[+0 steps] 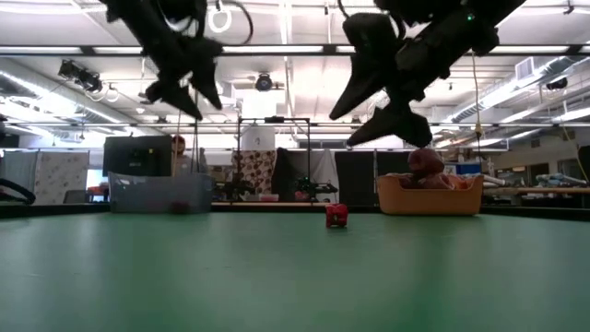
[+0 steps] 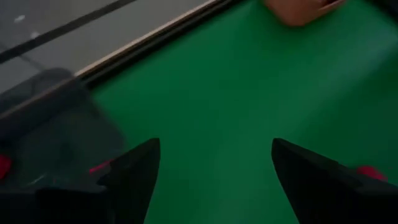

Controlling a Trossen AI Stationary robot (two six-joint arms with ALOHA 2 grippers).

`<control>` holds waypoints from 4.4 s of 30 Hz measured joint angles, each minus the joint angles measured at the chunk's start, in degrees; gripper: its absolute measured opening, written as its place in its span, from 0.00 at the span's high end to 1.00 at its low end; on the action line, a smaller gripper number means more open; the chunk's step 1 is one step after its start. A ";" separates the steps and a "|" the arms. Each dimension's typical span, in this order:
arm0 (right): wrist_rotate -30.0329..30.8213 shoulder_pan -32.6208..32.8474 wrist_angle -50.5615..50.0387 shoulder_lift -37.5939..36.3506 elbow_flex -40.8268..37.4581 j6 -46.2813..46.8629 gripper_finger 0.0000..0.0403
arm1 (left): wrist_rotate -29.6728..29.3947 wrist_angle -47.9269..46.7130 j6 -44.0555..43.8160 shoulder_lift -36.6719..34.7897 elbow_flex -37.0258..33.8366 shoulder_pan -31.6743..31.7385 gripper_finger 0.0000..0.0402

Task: Sort produce into baskets
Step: Put the top red chili pepper into the black bin

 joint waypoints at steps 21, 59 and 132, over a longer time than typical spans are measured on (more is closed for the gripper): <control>1.60 -0.30 7.87 6.74 0.00 11.79 0.44 | -7.00 5.33 -18.10 -7.38 0.92 -19.66 0.23; 5.09 0.76 8.85 14.29 -0.02 -16.03 0.45 | -7.00 -1.92 -0.37 -10.03 0.90 -18.91 0.25; -8.74 3.34 -6.34 10.34 4.79 -35.05 0.58 | 3.23 9.56 -2.50 4.49 0.90 -28.96 0.45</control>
